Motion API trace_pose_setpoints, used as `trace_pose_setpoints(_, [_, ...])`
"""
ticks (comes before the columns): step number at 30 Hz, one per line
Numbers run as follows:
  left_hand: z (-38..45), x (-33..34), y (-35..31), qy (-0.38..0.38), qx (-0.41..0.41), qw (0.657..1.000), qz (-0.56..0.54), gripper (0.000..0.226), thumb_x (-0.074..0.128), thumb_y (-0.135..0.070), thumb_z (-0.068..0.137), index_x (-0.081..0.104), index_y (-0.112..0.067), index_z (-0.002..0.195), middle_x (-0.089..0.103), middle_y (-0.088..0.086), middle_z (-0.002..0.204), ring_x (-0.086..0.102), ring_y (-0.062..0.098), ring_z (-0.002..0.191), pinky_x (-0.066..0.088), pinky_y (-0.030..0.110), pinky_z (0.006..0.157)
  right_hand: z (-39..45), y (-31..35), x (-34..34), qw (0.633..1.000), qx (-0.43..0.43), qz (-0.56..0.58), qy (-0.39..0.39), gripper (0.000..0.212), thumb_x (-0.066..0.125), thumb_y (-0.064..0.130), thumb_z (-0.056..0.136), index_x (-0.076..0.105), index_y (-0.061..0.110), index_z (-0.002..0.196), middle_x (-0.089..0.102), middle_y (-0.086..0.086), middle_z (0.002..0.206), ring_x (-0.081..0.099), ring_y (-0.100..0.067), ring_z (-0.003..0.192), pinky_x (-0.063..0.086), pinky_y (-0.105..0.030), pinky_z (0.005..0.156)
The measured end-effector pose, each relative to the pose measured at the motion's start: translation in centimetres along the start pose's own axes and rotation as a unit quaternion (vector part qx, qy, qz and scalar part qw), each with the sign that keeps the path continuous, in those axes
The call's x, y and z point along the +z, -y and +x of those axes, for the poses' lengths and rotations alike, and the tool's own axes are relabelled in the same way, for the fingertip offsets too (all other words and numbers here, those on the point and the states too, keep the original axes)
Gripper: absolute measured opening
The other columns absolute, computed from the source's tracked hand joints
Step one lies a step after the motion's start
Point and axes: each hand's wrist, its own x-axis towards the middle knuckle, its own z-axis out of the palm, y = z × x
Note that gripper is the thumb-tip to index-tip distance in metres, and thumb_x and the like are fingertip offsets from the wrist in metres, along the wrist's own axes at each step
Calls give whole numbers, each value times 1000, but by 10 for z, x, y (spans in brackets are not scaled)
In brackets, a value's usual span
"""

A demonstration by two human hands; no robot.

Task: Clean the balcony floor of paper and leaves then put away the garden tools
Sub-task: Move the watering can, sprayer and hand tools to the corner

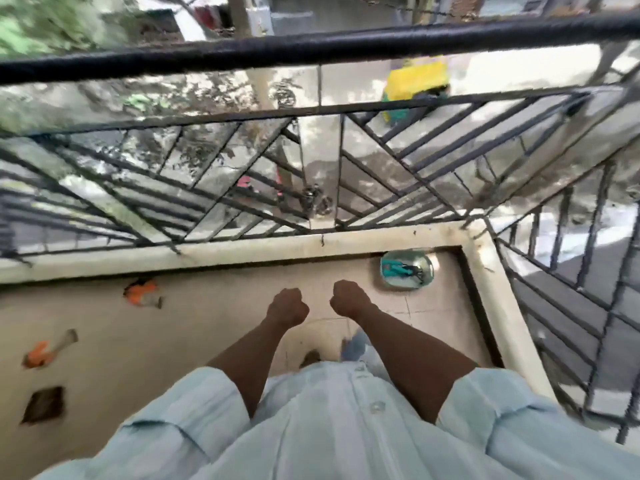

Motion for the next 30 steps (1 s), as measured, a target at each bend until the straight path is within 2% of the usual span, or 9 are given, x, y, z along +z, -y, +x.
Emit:
trace_pose_setpoints(5, [-56, 20, 47, -45, -108, 989, -91, 39, 52, -19, 88, 59, -8, 124, 57, 14, 131, 55, 31, 120, 47, 36, 97, -15, 30, 17, 994, -69, -70, 44, 26, 47, 11, 89, 57, 3, 111, 59, -16, 120, 56, -32, 110, 39, -28, 74])
trace_pose_setpoints(7, [-78, 30, 59, -64, -148, 978, -130, 39, 52, -18, 87, 59, -6, 124, 57, 16, 130, 55, 32, 120, 47, 37, 97, -26, 37, 23, 988, -105, -101, 56, 24, 47, 11, 89, 59, 3, 107, 60, -16, 118, 56, -32, 109, 38, -28, 73])
trace_pose_setpoints(10, [-116, 46, 64, -88, -189, 964, -167, 38, 51, -16, 86, 59, -4, 121, 56, 19, 130, 54, 35, 119, 47, 37, 96, -43, 39, 38, 976, -155, -139, 70, 13, 48, 11, 86, 59, 4, 89, 61, -18, 114, 57, -33, 108, 43, -29, 75])
trace_pose_setpoints(14, [-163, 72, 71, -100, -232, 952, -173, 40, 49, -16, 86, 56, -8, 125, 52, 17, 131, 50, 34, 121, 44, 36, 97, -73, 42, 73, 965, -193, -159, 84, 28, 47, 14, 89, 59, -1, 109, 60, -20, 120, 55, -35, 113, 46, -31, 85])
trace_pose_setpoints(18, [-193, 79, 92, -111, -289, 933, -184, 41, 51, -18, 87, 55, -9, 127, 52, 15, 133, 51, 33, 122, 45, 37, 94, -89, 61, 96, 951, -215, -177, 133, 25, 48, 12, 84, 61, 1, 103, 62, -19, 117, 60, -35, 107, 47, -30, 81])
trace_pose_setpoints(22, [-218, 85, 116, -114, -345, 913, -188, 41, 52, -18, 86, 57, -9, 126, 54, 14, 130, 53, 31, 120, 46, 36, 91, -92, 91, 110, 945, -229, -187, 141, 24, 48, 13, 85, 60, 2, 102, 63, -18, 115, 60, -35, 105, 45, -29, 75])
trace_pose_setpoints(30, [-220, 76, 204, -98, -385, 895, -205, 40, 51, -24, 89, 54, -12, 127, 52, 12, 132, 51, 29, 120, 45, 35, 93, -74, 184, 152, 923, -268, -232, 151, 25, 46, 12, 87, 59, 2, 106, 61, -17, 118, 58, -33, 108, 40, -27, 73])
